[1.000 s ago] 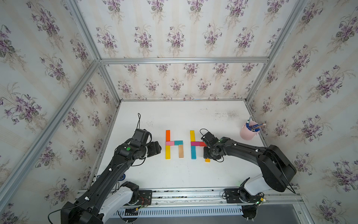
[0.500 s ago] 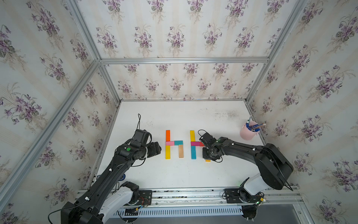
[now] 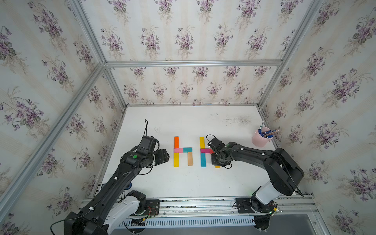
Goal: Assemble the letter h with building blocks
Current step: Assemble the building block at the center of the board.
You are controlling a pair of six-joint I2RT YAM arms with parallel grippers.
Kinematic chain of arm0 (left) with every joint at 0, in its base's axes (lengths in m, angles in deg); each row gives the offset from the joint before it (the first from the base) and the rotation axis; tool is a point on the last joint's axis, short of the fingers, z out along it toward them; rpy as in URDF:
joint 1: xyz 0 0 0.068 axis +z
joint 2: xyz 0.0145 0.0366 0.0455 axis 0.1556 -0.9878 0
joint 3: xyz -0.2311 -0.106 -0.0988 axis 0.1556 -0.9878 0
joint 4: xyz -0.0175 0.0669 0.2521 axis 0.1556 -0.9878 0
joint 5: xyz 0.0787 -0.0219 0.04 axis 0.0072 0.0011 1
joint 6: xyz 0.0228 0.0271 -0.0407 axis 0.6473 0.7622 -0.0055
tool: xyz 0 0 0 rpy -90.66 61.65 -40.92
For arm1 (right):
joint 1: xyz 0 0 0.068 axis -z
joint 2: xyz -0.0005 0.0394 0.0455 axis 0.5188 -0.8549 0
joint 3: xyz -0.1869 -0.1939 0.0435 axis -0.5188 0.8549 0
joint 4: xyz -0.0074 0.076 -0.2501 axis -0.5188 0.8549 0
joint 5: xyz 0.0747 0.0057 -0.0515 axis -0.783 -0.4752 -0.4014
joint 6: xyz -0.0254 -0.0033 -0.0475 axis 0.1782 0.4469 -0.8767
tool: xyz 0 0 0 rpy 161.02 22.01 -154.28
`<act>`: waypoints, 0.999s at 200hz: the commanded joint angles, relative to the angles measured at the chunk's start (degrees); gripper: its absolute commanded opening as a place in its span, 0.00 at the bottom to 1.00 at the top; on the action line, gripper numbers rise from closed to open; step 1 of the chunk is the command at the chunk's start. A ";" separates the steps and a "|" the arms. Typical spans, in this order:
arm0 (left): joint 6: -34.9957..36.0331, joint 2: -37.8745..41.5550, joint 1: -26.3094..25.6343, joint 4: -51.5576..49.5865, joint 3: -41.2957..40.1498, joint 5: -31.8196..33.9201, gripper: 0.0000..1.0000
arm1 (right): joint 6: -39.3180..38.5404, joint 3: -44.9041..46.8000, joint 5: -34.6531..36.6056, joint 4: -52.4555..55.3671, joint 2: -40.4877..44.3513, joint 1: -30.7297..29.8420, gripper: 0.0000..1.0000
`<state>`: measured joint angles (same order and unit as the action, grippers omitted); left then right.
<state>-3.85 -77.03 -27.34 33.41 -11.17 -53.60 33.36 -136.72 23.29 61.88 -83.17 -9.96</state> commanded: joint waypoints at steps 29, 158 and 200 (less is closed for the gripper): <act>0.47 -0.06 0.03 0.59 -0.39 0.40 0.78 | -1.28 -0.87 2.09 2.25 -1.47 0.25 0.23; 0.48 0.33 0.02 0.70 -0.79 0.49 0.78 | -1.54 -0.71 0.66 2.03 -0.68 0.25 0.22; 0.55 0.11 0.02 0.85 -0.80 0.51 0.78 | -1.54 -1.24 0.72 2.05 -1.49 0.25 0.22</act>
<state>-3.85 -76.83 -27.34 33.46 -11.97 -53.57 32.11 -137.90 24.67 63.91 -83.98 -9.72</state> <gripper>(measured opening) 0.783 0.306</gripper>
